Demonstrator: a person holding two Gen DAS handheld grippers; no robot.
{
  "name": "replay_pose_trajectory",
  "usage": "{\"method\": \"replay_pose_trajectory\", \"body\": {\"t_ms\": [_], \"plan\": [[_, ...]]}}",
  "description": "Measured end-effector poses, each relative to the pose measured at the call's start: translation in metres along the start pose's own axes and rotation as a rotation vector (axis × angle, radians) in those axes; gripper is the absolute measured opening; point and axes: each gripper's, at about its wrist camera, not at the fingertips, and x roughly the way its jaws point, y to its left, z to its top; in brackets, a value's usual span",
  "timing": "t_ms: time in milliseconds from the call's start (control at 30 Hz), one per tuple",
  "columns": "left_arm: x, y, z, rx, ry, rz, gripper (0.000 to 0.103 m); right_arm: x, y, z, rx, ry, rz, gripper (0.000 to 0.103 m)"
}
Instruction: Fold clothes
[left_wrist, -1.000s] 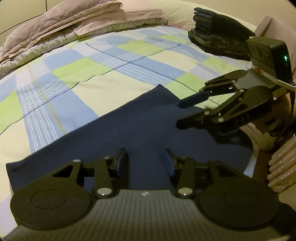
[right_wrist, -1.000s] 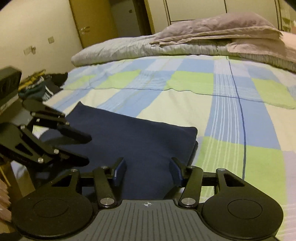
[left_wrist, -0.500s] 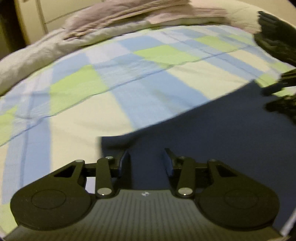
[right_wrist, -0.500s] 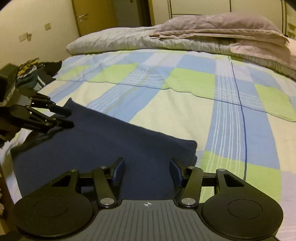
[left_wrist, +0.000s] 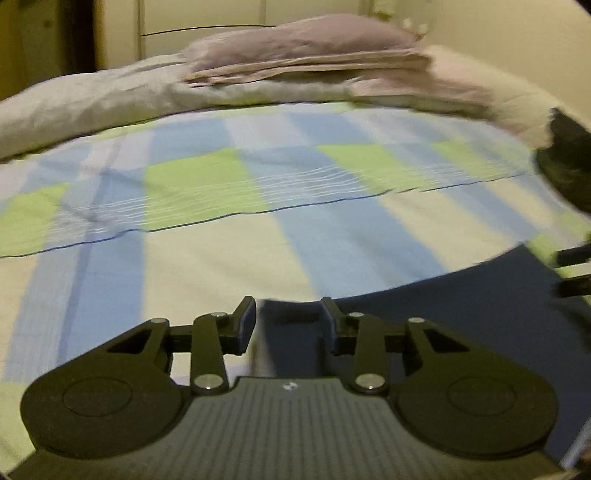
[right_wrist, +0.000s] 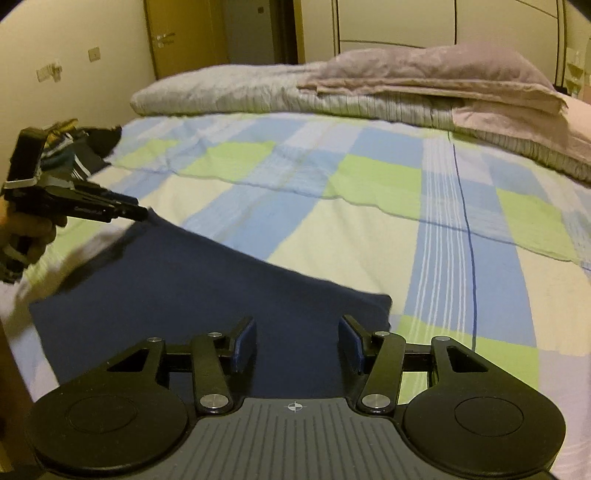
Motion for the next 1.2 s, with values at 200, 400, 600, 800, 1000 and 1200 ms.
{"method": "replay_pose_trajectory", "body": {"t_ms": [200,400,600,800,1000,1200], "plan": [[0.035,-0.016,-0.004,0.139,0.054,0.061,0.037,0.030,0.004,0.002,-0.018,0.050,0.011,0.053],[0.051,0.007,-0.003,0.094,0.036,0.087,0.054,0.049,-0.036,0.002,0.052,0.040,-0.010,0.053],[0.041,0.013,0.003,0.069,0.025,0.126,0.050,0.048,-0.055,0.008,0.091,0.020,-0.092,0.053],[-0.023,0.004,-0.008,0.045,-0.030,0.060,0.041,-0.002,-0.023,0.001,0.063,-0.026,-0.094,0.053],[-0.049,-0.025,-0.059,0.097,0.071,-0.035,0.042,-0.016,0.026,-0.041,0.032,0.016,-0.027,0.053],[-0.072,-0.015,-0.086,0.101,0.087,0.018,0.046,-0.039,0.036,-0.055,0.004,0.062,-0.084,0.053]]}}
